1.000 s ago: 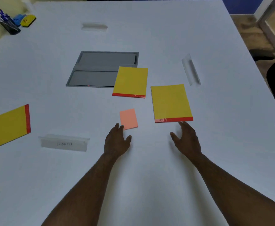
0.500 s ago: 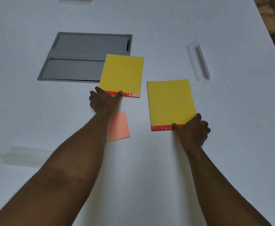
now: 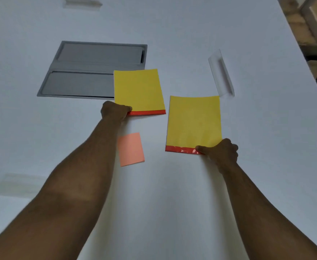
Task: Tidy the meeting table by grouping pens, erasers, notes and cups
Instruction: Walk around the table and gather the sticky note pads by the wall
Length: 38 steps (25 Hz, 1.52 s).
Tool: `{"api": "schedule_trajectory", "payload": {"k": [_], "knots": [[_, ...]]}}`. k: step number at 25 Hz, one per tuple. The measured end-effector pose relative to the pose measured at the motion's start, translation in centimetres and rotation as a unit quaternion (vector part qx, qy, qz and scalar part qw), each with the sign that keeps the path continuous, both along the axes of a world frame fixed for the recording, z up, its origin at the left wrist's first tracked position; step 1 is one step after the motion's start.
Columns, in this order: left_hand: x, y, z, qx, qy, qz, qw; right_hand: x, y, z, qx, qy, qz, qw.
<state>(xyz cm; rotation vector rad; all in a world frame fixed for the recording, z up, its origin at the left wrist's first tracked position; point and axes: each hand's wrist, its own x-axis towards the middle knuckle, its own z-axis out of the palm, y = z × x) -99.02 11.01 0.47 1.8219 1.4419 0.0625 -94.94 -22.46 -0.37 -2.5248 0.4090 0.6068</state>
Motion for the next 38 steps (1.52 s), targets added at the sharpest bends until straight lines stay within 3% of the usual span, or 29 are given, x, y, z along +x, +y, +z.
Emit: {"api": "schedule_trajectory", "payload": {"k": [4,8,12,15,17,19,23,26,29,34,38], "knots": [[-3.8,-2.2,3.8,-0.137,-0.254,0.068,0.955,-1.6,-1.8,1.7,0.227,-0.038,-0.051,0.972],[-9.5,-5.6,10.2,-0.135,-0.329,0.091,0.93,-3.7,-3.0,7.1,0.406,-0.069,-0.099,0.906],[-18.0,-9.6,15.8,-0.124,-0.366,0.141,0.911,-6.6,-6.5,13.9,0.47,-0.095,-0.106,0.871],[-23.4,-12.8,18.6,-0.105,-0.347,0.156,0.919,-8.7,-8.9,17.6,0.459,-0.121,-0.074,0.877],[-27.1,-15.3,20.8,-0.065,-0.321,0.147,0.933,-10.9,-10.0,20.6,0.428,-0.163,0.013,0.889],[-30.4,-18.0,23.3,-0.009,-0.3,0.107,0.948,-13.2,-11.0,24.1,0.404,-0.209,0.145,0.879],[-35.0,-23.9,27.5,0.15,-0.202,-0.057,0.966,-18.4,-11.5,30.2,0.321,-0.199,0.464,0.801],[-37.6,-28.8,30.1,0.146,-0.16,-0.184,0.959,-23.7,-10.5,31.8,0.24,-0.15,0.64,0.715],[-40.2,-31.7,31.6,0.127,-0.164,-0.226,0.952,-27.9,-9.5,31.4,0.223,-0.173,0.678,0.679],[-46.5,-32.3,34.7,0.107,-0.2,-0.156,0.961,-33.8,-8.0,32.7,0.307,-0.179,0.671,0.65],[-53.7,-30.0,38.9,0.226,-0.109,-0.09,0.964,-39.6,-4.5,37.0,0.347,-0.24,0.68,0.6]]}}
